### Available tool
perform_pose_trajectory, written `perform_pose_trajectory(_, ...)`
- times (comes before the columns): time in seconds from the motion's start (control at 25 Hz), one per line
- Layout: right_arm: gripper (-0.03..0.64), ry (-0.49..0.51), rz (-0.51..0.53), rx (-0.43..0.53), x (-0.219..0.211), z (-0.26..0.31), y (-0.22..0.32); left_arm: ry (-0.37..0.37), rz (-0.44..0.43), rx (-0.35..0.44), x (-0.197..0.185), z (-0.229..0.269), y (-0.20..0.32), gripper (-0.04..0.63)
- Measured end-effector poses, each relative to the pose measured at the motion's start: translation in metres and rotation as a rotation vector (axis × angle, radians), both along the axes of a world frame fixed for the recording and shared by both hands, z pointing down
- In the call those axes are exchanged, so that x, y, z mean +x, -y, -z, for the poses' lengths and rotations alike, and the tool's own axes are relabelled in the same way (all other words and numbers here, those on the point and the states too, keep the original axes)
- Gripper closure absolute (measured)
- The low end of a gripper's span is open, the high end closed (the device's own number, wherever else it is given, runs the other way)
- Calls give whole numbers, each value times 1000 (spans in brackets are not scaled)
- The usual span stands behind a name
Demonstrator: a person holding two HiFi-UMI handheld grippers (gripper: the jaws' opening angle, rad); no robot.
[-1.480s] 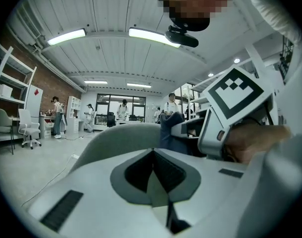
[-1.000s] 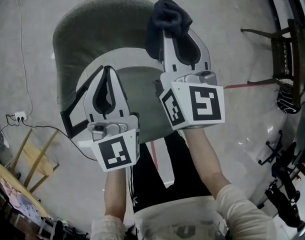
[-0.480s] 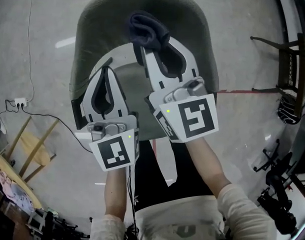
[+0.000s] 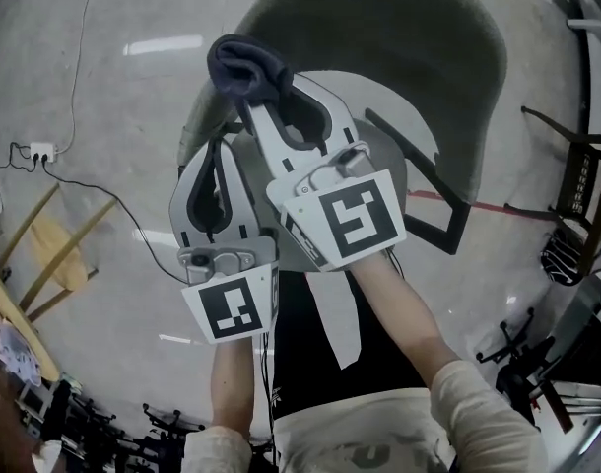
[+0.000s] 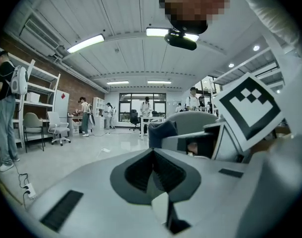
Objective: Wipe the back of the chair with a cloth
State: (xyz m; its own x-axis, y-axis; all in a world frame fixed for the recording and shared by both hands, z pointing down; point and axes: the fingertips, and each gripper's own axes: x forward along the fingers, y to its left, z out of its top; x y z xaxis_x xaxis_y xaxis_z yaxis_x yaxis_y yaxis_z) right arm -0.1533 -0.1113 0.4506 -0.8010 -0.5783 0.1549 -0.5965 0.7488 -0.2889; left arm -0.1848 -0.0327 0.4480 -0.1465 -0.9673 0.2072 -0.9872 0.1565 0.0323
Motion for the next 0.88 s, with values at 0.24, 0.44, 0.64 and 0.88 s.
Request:
perform_pose_trajectory(0.24,558,-13,45,-12,-33,-11,-8,8,34,1,-23,-5,-9,580)
perform_pose_trajectory(0.44,558,-46,14,8,-30,-19,4,-29,37,7,-26,-11,-5,580)
perform_pose_trajectory(0.64,558,-68,-24,6,-18,-27,14,-49,12,2,-14,-14,0,580)
perform_pose_trajectory(0.88,558,-75,-72,-1,-1,-29,23,-28,-24,20,0,-8,7,580)
